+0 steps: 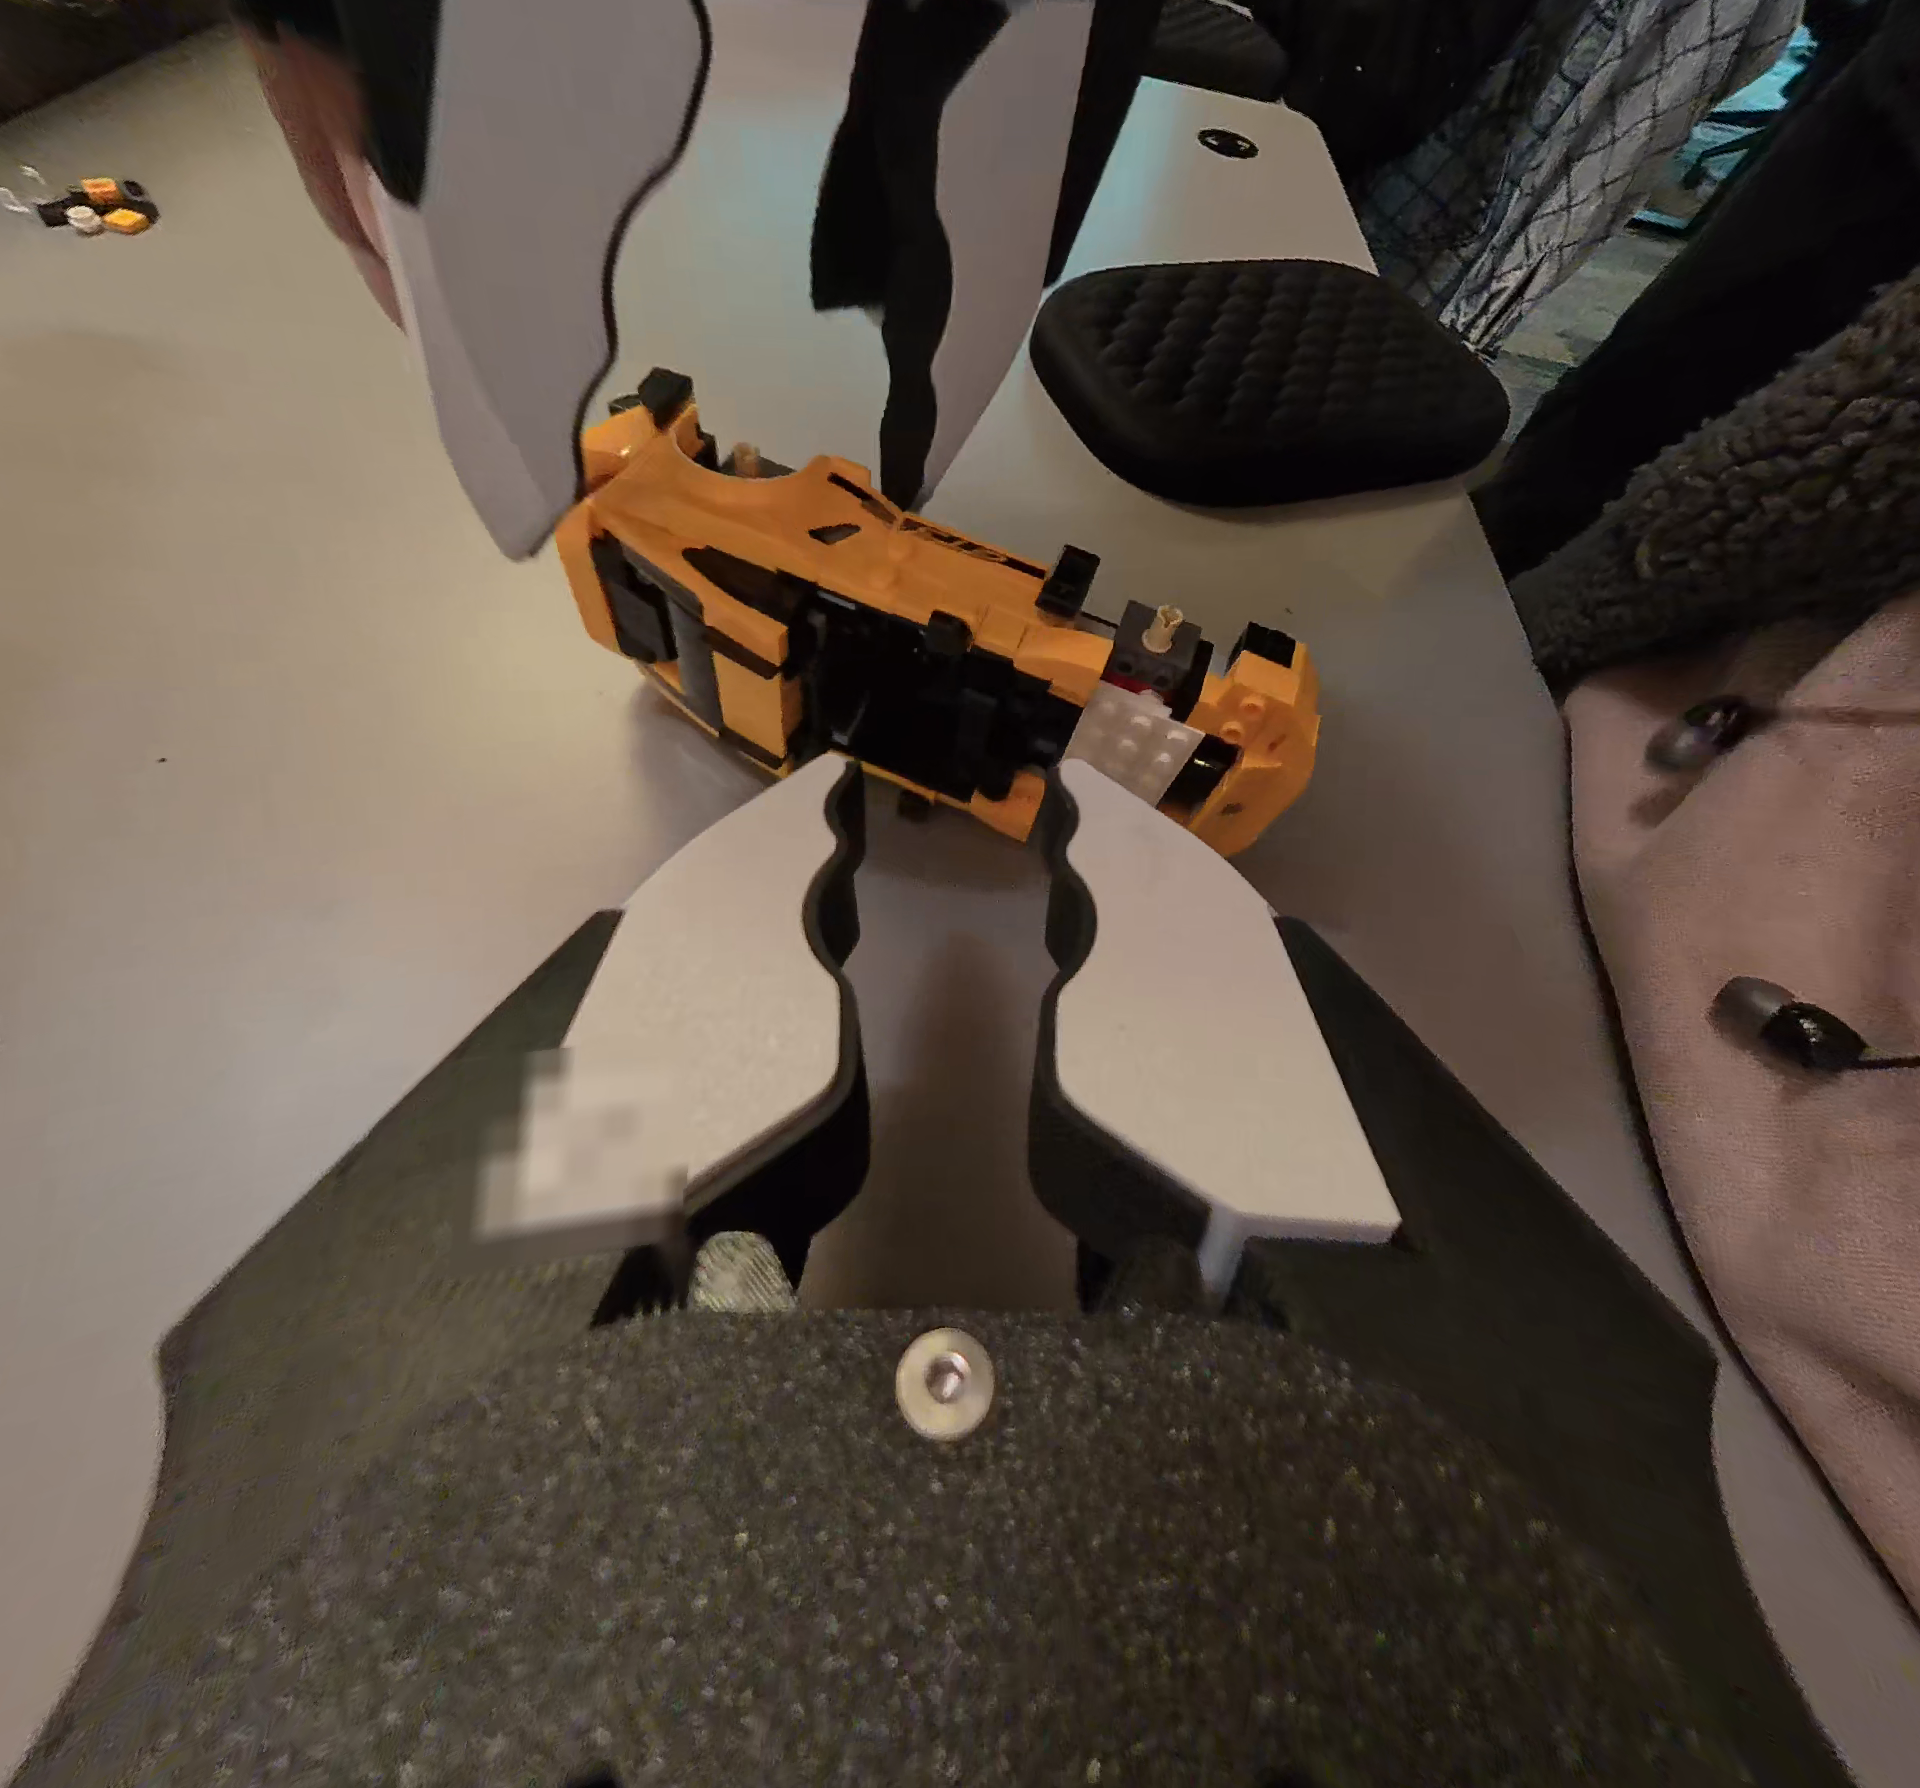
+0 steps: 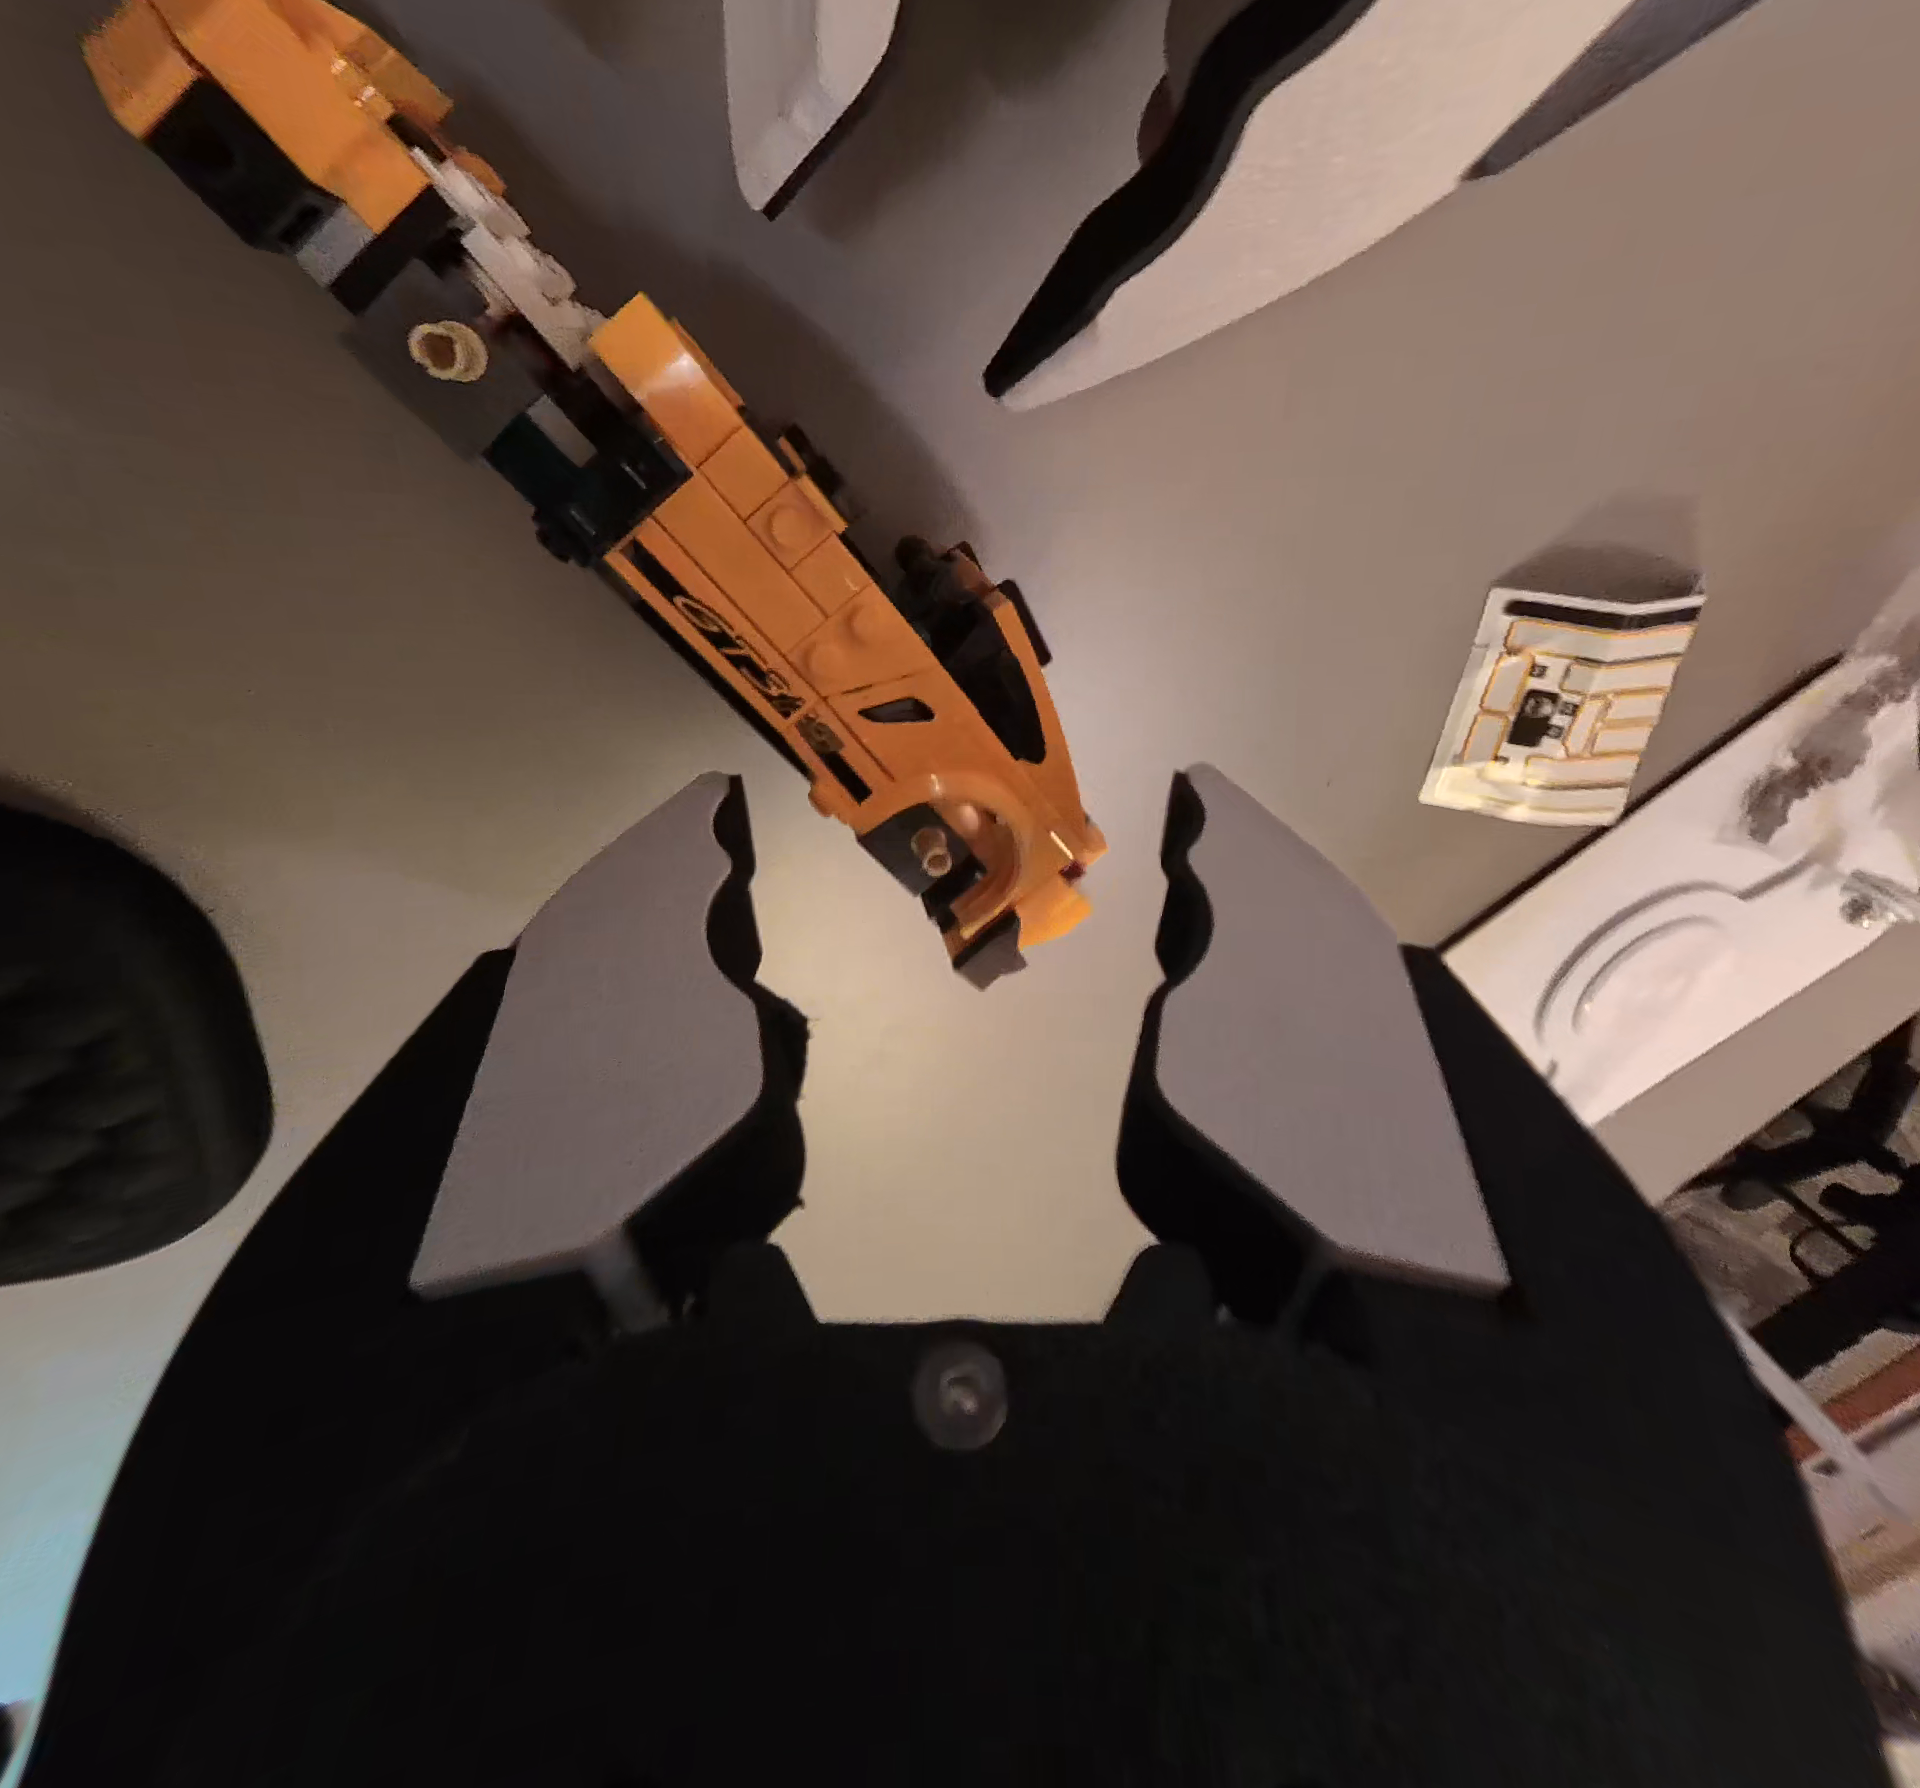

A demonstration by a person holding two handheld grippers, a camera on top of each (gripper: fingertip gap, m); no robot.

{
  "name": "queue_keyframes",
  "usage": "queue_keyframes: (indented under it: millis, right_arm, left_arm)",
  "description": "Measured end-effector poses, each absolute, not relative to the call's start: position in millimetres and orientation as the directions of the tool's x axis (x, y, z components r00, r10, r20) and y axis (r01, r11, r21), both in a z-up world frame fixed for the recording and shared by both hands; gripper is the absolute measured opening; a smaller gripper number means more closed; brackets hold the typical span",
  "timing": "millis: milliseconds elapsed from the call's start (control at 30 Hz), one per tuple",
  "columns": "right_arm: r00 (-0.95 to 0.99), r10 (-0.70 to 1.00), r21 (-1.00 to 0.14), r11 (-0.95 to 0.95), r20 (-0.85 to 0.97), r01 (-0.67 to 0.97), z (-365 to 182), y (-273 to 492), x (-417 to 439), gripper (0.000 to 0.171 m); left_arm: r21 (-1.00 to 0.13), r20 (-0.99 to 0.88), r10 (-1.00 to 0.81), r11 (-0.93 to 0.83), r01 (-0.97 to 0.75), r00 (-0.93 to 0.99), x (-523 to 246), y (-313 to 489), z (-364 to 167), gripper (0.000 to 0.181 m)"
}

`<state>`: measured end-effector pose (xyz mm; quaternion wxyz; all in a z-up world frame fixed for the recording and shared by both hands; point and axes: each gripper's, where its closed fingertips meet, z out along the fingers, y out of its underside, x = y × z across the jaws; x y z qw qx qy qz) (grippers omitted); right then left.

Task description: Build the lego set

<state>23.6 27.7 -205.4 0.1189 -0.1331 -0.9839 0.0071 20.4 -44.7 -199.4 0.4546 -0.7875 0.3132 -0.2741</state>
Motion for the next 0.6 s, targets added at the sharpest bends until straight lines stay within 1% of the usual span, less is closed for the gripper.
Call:
queue_keyframes:
  millis: [33,67,133,167,267,333,367,400,500,600]
  right_arm:
    - [-0.939,0.259,-0.046,0.966,0.228,0.256,-209.0,27.4,23.7,0.068]
    - [-0.937,0.263,-0.051,0.965,0.228,0.259,-211.6,27.9,25.0,0.054]
    - [-0.924,0.296,-0.084,0.955,0.241,0.285,-210.5,31.2,27.3,0.046]
    - [-0.901,0.365,-0.124,0.931,0.234,0.344,-209.2,32.6,29.6,0.044]
    - [-0.802,0.557,-0.302,0.819,0.214,0.488,-203.0,35.7,38.3,0.042]
    - [-0.728,0.668,-0.431,0.709,0.155,0.559,-202.8,35.3,49.4,0.042]
    - [-0.688,0.714,-0.495,0.646,0.125,0.581,-203.0,34.9,54.0,0.042]
    - [-0.651,0.752,-0.549,0.588,0.100,0.594,-203.1,35.5,58.4,0.041]
    - [-0.559,0.829,-0.709,0.405,0.018,0.577,-196.8,32.8,68.0,0.040]
    - [-0.502,0.864,-0.845,0.245,-0.032,0.475,-178.8,25.8,70.9,0.039]
  left_arm:
    - [-0.888,0.147,-0.741,-0.390,-0.242,0.656,19.4,-45.1,-199.0,0.032]
    - [-0.889,0.147,-0.741,-0.390,-0.241,0.655,19.0,-46.1,-198.5,0.032]
    - [-0.889,0.143,-0.746,-0.385,-0.246,0.651,19.0,-48.7,-197.9,0.032]
    - [-0.892,0.137,-0.748,-0.379,-0.248,0.649,18.6,-50.5,-196.6,0.032]
    - [-0.913,0.118,-0.753,-0.338,-0.227,0.647,16.0,-53.5,-184.5,0.030]
    - [-0.938,0.131,-0.753,-0.304,-0.164,0.645,11.7,-53.7,-169.0,0.032]
    - [-0.948,0.154,-0.753,-0.295,-0.120,0.639,10.0,-54.1,-160.6,0.038]
    - [-0.953,0.175,-0.752,-0.291,-0.082,0.636,8.3,-54.1,-153.5,0.038]
    - [-0.967,0.183,-0.760,-0.252,-0.024,0.624,7.4,-56.2,-136.7,0.043]
    - [-0.977,0.119,-0.767,-0.203,-0.062,0.630,13.7,-59.1,-128.1,0.049]
